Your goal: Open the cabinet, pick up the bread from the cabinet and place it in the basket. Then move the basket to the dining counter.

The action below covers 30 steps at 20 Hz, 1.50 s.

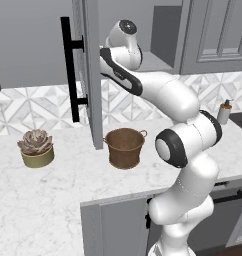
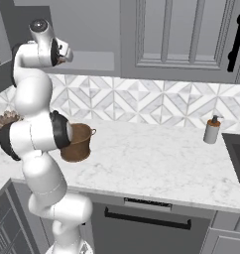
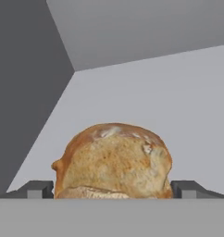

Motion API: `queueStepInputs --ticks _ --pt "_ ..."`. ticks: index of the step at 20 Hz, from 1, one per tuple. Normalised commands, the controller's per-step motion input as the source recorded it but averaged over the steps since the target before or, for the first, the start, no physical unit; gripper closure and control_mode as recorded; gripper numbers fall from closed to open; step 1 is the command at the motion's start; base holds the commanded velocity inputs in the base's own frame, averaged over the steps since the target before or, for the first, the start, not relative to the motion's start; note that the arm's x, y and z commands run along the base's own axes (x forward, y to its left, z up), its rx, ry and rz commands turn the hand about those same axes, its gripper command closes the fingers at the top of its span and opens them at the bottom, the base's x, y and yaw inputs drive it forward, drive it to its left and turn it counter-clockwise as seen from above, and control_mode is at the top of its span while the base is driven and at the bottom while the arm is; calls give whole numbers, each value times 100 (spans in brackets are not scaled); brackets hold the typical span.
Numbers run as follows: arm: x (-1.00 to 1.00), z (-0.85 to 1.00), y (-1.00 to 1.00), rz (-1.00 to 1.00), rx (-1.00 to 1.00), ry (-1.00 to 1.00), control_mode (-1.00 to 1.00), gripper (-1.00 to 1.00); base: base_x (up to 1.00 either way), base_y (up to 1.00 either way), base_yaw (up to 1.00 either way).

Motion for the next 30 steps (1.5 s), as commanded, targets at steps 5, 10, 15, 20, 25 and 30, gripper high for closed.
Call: queueStepInputs --ticks 5,10,15,20,25,30 --pt "15 -28 8 1 -7 0 -100 100 0 0 0" --pt "0 -21 -5 12 0 -8 -100 100 0 0 0" --pt "-11 -7 -5 16 0 -21 -100 100 0 0 0" --pt "-59 0 -22 3 0 -20 -100 100 0 0 0" --pt "-78 11 -51 -1 0 -3 -100 100 0 0 0" --pt "-90 30 -54 0 0 5 -100 100 0 0 0"
